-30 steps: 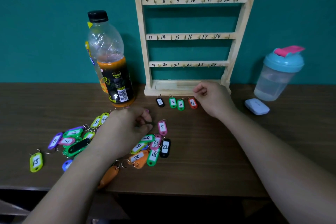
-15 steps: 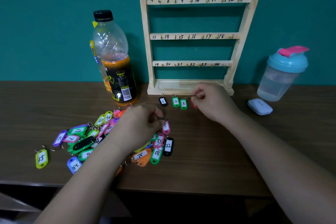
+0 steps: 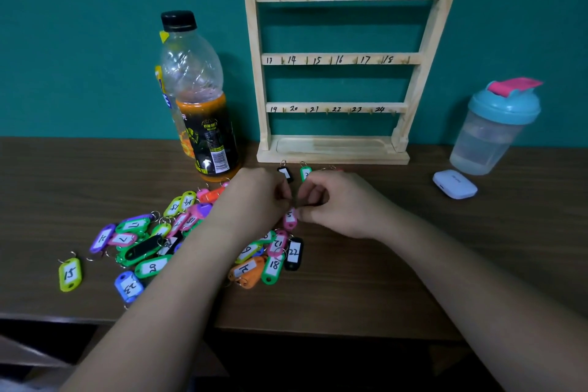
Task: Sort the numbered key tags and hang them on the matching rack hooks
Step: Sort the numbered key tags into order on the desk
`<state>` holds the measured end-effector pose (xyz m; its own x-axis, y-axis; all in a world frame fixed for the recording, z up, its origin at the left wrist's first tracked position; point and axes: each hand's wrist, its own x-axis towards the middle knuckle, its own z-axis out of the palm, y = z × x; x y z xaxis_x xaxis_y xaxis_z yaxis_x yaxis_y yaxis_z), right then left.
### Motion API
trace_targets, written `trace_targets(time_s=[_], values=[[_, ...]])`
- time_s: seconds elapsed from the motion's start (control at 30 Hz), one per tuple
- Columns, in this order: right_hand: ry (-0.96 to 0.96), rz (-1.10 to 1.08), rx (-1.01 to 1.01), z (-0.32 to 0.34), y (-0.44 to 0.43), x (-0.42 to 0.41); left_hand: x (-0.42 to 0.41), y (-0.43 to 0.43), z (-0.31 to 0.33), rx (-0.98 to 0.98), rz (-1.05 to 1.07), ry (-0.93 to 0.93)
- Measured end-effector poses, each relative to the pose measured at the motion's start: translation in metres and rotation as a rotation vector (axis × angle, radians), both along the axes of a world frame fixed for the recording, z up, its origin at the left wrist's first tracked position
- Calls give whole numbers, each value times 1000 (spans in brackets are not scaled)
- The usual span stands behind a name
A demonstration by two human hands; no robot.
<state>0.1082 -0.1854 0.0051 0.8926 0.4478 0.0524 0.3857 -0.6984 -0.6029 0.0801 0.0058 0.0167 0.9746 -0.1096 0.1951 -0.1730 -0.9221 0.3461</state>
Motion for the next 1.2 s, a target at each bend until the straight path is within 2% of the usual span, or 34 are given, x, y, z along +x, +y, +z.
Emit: trace_targets(time_s=[0.2,0.33,0.5,0.67,0.8,1.2], values=[[-100,35,-24,-5,7,-5,4,7,-3,-98,36,-6],[-143,82,-113,1,-2,-7,-3,16,-4,-144,30,-15],[-197,46,-145,0,-19,-14,-15,23,-4,-178,13,-7],[-312,171,-194,-4,-26,-34,-25,25,-6,-165,18,-33],[-284,193,-274,-4,-40,-42,-34,28,-7,-149,-4,-35],[-177,-25,-358,-8,-105,-12,-42,39,-6,-140,-3,-43]])
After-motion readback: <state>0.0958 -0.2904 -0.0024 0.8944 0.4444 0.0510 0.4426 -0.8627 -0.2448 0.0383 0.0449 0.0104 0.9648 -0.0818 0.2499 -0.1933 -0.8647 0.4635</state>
